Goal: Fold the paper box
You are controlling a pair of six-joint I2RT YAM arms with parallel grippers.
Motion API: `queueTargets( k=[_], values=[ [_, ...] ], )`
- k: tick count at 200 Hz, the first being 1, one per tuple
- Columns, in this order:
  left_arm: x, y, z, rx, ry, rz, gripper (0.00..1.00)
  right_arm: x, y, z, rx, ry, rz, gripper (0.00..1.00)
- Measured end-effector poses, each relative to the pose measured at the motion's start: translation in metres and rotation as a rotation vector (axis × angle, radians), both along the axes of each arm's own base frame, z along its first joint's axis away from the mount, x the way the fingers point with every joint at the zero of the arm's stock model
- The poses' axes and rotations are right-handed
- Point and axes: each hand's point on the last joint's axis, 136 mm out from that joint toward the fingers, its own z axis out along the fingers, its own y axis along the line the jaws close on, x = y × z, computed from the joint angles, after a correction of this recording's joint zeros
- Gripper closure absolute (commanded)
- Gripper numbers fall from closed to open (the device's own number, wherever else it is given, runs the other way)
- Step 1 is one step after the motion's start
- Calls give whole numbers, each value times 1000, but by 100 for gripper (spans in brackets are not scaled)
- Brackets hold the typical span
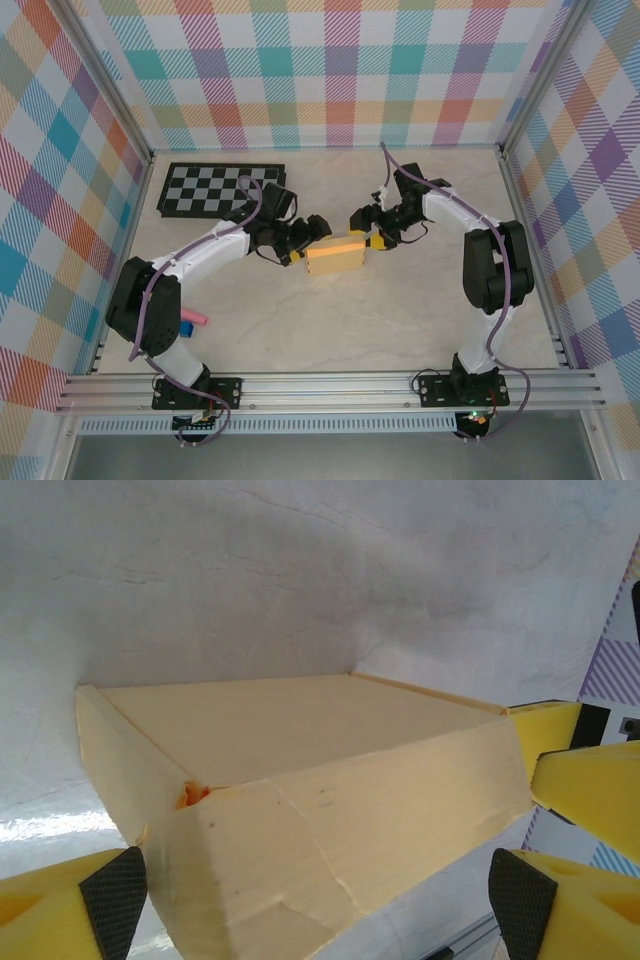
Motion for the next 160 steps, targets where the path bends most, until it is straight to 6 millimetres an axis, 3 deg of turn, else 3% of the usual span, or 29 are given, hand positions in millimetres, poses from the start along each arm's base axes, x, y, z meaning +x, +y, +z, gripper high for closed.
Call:
queueTargets(
  k=[37, 121, 160],
  values=[
    [3, -1, 7, -6, -13, -8, 6, 0, -1, 0, -2, 0, -3, 27],
    [2, 30, -5, 47, 4, 3, 6, 4, 0, -1, -3, -17, -5, 28],
    [6, 26, -2, 36, -20, -14, 9, 6, 0, -1, -7, -26, -7, 25]
  ],
)
